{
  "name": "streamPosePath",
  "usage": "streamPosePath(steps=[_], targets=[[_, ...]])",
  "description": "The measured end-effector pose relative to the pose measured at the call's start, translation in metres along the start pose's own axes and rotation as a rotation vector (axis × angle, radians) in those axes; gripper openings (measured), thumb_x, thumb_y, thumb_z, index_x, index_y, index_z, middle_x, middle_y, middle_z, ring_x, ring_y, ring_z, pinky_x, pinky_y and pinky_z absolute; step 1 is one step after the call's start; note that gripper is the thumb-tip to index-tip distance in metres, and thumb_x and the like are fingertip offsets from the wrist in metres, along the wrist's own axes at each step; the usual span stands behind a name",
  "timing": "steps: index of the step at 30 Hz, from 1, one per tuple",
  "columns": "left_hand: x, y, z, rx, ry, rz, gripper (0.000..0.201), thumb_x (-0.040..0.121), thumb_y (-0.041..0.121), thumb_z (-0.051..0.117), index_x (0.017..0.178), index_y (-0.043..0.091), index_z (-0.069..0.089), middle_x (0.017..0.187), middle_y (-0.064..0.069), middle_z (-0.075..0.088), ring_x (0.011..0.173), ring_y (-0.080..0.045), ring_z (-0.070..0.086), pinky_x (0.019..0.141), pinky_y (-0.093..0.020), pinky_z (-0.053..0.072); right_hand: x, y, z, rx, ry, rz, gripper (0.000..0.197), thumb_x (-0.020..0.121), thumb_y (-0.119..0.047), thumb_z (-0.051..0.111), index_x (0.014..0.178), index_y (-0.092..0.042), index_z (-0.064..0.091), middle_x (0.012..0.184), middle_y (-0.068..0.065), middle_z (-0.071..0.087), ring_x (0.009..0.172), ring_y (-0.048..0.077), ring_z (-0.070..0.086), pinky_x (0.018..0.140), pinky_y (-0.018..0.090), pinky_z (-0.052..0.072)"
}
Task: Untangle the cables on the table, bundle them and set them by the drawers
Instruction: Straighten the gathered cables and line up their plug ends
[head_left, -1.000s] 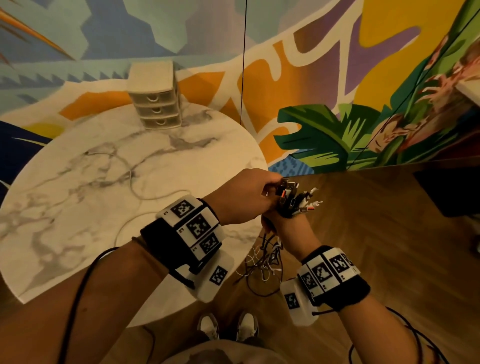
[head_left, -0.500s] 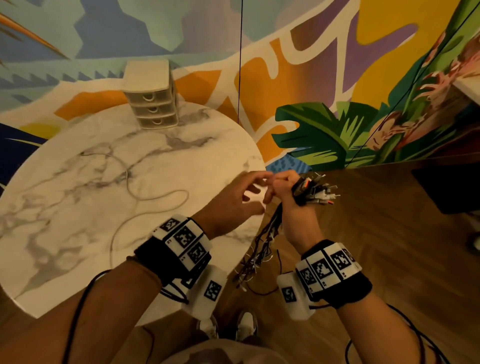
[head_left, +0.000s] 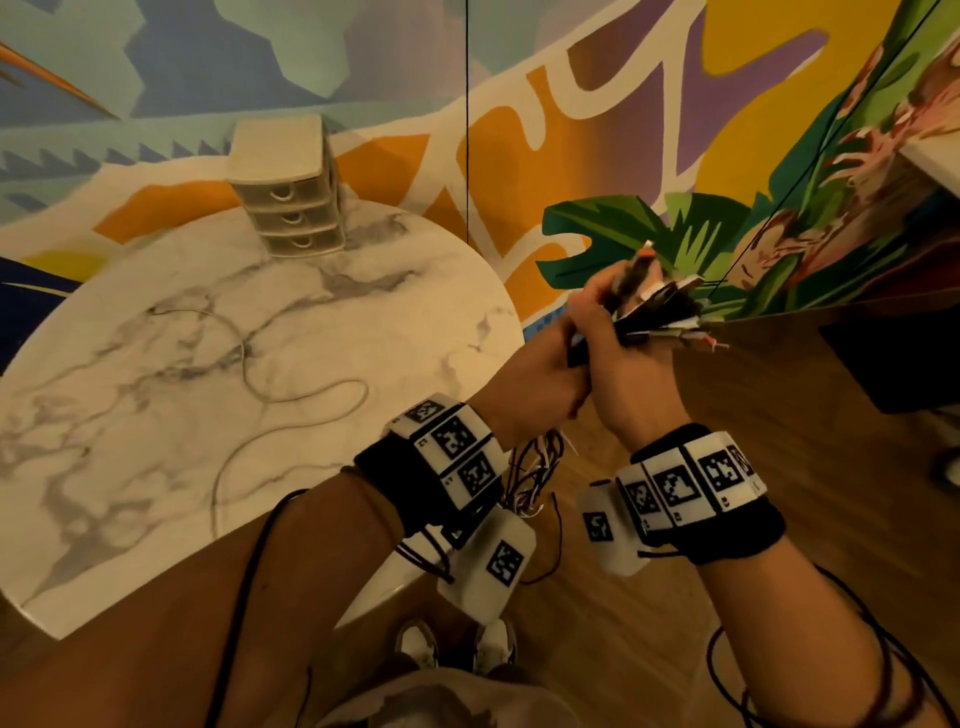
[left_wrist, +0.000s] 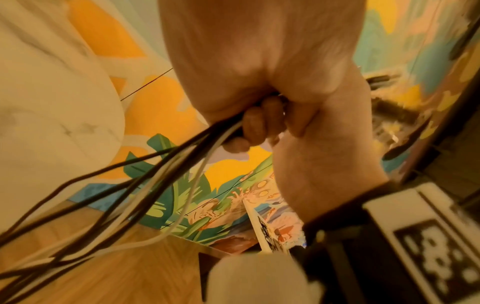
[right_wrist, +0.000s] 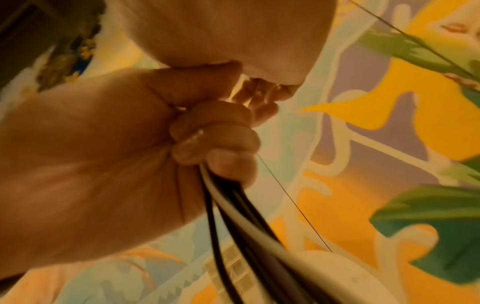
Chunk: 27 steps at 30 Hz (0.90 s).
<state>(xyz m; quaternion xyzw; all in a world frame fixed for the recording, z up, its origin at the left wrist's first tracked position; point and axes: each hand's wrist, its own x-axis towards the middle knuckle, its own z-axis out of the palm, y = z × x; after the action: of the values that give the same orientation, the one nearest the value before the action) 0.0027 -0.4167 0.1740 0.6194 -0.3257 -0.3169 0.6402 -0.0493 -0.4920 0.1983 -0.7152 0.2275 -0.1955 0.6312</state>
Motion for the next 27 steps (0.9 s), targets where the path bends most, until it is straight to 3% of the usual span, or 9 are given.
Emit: streamPosePath(steps=[2, 5, 8, 11, 13, 16, 20, 23, 27], targets=[[0.005, 0.006, 0.0, 0.011, 0.099, -0.039, 0.032, 0.091, -0.002, 0.045, 0.123, -0.009, 0.045, 0.053, -0.001, 0.044, 0.049, -0.001, 0.048, 0.048, -0.016, 0.043, 0.002, 0.007, -0.002, -0.009, -0.046, -0.047, 0.01, 0.089, -0.04, 0.057, 0.084, -0.031, 0.059, 0.081, -0.009, 0.062, 0.076, 0.002, 0.06, 0.087, 0.037, 0.051], [0.012, 0.014, -0.006, -0.076, 0.141, -0.118, 0.019, 0.094, 0.019, 0.051, 0.082, 0.006, 0.057, 0.052, 0.0, 0.04, 0.043, -0.009, 0.038, 0.051, -0.026, 0.037, 0.001, 0.037, 0.0, 0.184, -0.298, 0.022, 0.035, 0.09, -0.044, 0.047, 0.102, -0.013, 0.057, 0.085, 0.005, 0.065, 0.074, 0.019, 0.063, 0.071, 0.033, 0.055], [0.015, 0.024, -0.011, -0.09, 0.117, -0.198, 0.045, 0.096, 0.024, 0.049, 0.056, 0.017, 0.031, 0.04, 0.004, 0.025, 0.036, -0.012, 0.02, 0.044, -0.029, 0.02, -0.001, 0.083, 0.005, 0.056, -0.483, 0.089, 0.04, 0.08, -0.039, 0.062, 0.074, -0.001, 0.055, 0.06, 0.013, 0.048, 0.052, 0.025, 0.044, 0.053, 0.031, 0.041], [0.018, 0.035, -0.013, 0.308, 0.16, -0.133, 0.05, 0.091, 0.012, 0.055, 0.047, 0.019, 0.035, 0.035, 0.007, 0.027, 0.033, -0.007, 0.023, 0.043, -0.025, 0.02, 0.007, 0.131, 0.001, -0.221, -0.419, 0.159, 0.029, 0.08, -0.032, 0.065, 0.058, -0.02, 0.052, 0.057, 0.007, 0.042, 0.052, 0.02, 0.038, 0.054, 0.034, 0.033], [0.019, 0.048, -0.016, 0.678, 0.114, -0.003, 0.045, 0.089, 0.009, 0.056, 0.046, 0.018, 0.044, 0.039, 0.006, 0.033, 0.038, -0.007, 0.033, 0.043, -0.019, 0.023, 0.01, 0.158, -0.01, -0.322, -0.271, 0.277, 0.035, 0.086, -0.023, 0.062, 0.055, -0.018, 0.046, 0.049, 0.0, 0.04, 0.045, 0.015, 0.035, 0.051, 0.03, 0.029], [0.021, 0.067, -0.022, 0.934, 0.104, 0.169, 0.025, 0.087, 0.012, 0.055, 0.067, 0.004, 0.066, 0.054, -0.002, 0.053, 0.049, -0.01, 0.045, 0.05, -0.025, 0.03, 0.009, 0.197, -0.034, -0.41, -0.158, 0.442, 0.036, 0.088, -0.021, 0.06, 0.056, -0.023, 0.044, 0.048, -0.003, 0.039, 0.044, 0.015, 0.034, 0.049, 0.027, 0.028], [0.026, 0.073, -0.026, 1.179, 0.167, 0.435, 0.039, 0.094, 0.032, 0.047, 0.059, 0.016, 0.055, 0.047, 0.011, 0.036, 0.04, -0.011, 0.033, 0.044, -0.024, 0.026, 0.011, 0.223, -0.049, -0.562, -0.166, 0.616, 0.016, 0.091, -0.026, 0.057, 0.082, -0.012, 0.057, 0.058, 0.003, 0.052, 0.048, 0.018, 0.046, 0.045, 0.025, 0.035], [0.031, 0.07, -0.026, 1.296, 0.215, 0.613, 0.042, 0.095, 0.034, 0.047, 0.057, 0.016, 0.053, 0.046, 0.007, 0.031, 0.039, -0.019, 0.028, 0.044, -0.024, 0.026, 0.017, 0.226, -0.043, -0.588, -0.218, 0.667, 0.023, 0.089, -0.019, 0.056, 0.07, -0.009, 0.052, 0.058, 0.004, 0.048, 0.048, 0.017, 0.043, 0.045, 0.026, 0.031], [0.037, 0.077, -0.026, 1.4, 0.25, 0.674, 0.04, 0.095, 0.036, 0.042, 0.058, 0.025, 0.039, 0.044, 0.009, 0.019, 0.04, -0.018, 0.024, 0.047, -0.022, 0.021, 0.016, 0.237, -0.051, -0.67, -0.305, 0.638, 0.028, 0.088, -0.034, 0.06, 0.071, -0.012, 0.057, 0.061, 0.002, 0.055, 0.053, 0.017, 0.05, 0.051, 0.025, 0.039]])
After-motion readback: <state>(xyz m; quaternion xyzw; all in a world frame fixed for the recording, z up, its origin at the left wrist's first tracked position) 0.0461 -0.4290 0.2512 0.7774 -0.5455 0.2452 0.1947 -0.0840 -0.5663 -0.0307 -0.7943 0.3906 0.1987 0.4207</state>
